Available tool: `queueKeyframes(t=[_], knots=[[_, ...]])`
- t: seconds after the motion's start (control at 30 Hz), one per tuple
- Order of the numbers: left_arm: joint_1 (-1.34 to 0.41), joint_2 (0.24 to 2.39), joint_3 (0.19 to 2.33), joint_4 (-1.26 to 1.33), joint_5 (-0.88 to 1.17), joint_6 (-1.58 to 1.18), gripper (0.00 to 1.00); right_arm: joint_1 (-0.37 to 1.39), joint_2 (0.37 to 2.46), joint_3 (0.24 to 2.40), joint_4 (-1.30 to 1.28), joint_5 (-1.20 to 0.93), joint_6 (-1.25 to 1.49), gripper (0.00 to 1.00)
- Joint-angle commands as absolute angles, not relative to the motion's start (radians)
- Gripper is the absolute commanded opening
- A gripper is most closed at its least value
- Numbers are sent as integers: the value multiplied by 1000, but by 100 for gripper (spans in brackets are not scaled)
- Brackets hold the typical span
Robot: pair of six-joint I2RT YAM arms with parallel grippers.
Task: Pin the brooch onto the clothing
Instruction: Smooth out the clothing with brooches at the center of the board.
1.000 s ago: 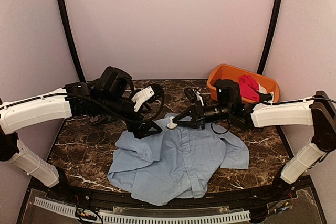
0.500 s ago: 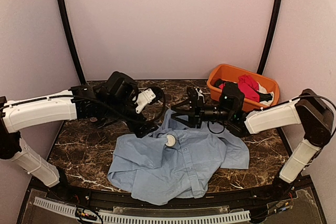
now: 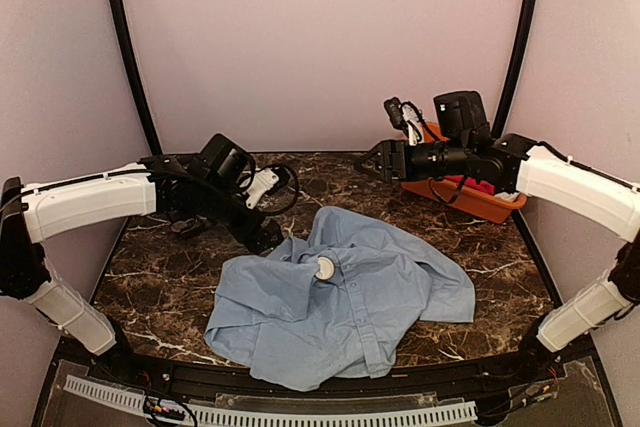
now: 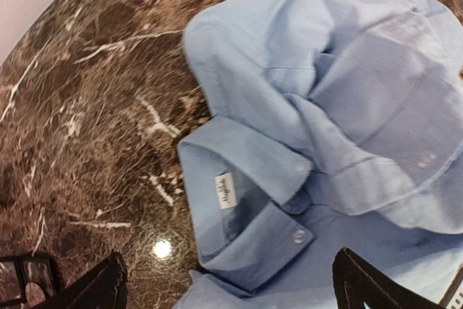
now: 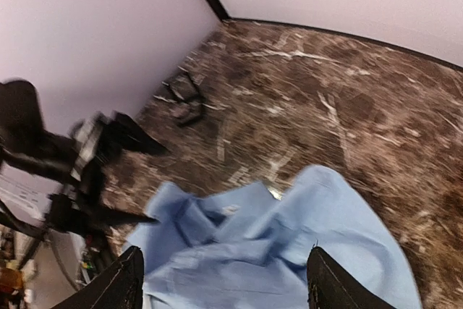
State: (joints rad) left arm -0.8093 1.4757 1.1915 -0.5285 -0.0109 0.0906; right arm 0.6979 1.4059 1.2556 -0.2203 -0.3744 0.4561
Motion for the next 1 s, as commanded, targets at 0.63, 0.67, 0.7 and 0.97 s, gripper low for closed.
queueKeyframes(t=[0.63,0.67,0.7,0.97], knots=[[-739,1692,1161,-701,344,54,94,699,1972,1355,-598,-483,9,60],[-747,1711,1164,-710,339,57,87,703,1982,1353,-599,-479,8,51],[-751,1721,1171,-715,338,61,83,708,1992,1352,-602,-472,8,40],[-761,1757,1203,-738,209,63,4,705,1961,1334,-576,-255,44,0]])
